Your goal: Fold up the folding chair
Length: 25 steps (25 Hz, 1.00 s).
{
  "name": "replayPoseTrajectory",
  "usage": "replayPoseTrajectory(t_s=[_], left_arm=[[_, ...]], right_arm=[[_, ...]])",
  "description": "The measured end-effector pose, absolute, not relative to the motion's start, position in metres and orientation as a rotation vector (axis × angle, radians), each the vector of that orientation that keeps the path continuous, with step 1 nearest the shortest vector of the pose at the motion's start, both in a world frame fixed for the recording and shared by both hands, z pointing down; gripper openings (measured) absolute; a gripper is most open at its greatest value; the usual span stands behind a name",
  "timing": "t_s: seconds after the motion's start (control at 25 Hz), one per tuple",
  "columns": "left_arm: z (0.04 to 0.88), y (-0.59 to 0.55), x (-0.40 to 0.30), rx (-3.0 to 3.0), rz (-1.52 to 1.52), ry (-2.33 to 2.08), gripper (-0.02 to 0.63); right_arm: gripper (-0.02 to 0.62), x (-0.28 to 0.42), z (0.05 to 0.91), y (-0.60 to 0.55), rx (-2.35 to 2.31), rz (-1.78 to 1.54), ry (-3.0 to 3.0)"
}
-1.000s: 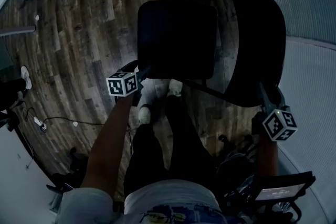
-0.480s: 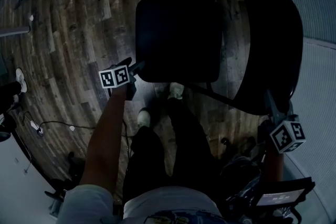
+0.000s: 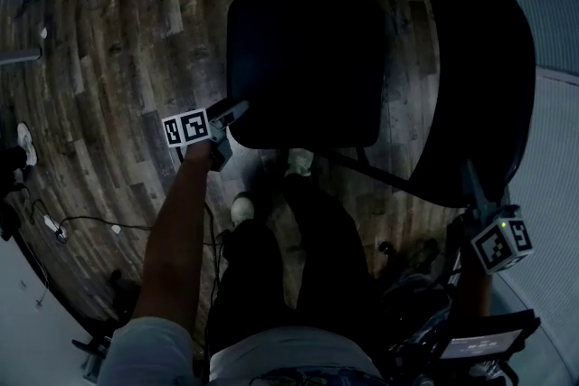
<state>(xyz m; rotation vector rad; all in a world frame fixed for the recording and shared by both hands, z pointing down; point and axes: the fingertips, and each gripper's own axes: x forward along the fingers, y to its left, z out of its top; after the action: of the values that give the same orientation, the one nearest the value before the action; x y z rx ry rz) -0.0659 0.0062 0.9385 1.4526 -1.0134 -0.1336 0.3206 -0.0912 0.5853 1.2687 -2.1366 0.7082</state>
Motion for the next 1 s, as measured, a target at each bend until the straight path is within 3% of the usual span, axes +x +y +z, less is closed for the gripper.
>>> replayPoseTrajectory(t_s=[0.32,0.52,0.72,0.84,1.0], left_arm=[[0.933,-0.008,-0.048,1.502,-0.313,-0.820,0.391],[0.937,-0.007,-0.041,1.505,-0.278,-0.776,0.331],[0.935,-0.008,-0.040,1.518,-0.273,-0.743,0.319],[0.934,-0.005,-0.036,1.494,-0.281,-0.730,0.314],[0.928,-0.003,-0.034,1.489,-0.275,-0.744,0.305]], right_arm=[[0.213,0.315,0.577,-0.094,1.303,0.698,-2.186],[0.213,0.316,0.579,-0.095,1.287,0.751,-2.182],[0.182,0.318,0.580,-0.097,1.295,0.805,-2.186],[0.112,0.321,0.577,-0.101,1.308,0.871,-2.208],[0.095,0.319,0.571,-0.103,1.293,0.869,-2.226]])
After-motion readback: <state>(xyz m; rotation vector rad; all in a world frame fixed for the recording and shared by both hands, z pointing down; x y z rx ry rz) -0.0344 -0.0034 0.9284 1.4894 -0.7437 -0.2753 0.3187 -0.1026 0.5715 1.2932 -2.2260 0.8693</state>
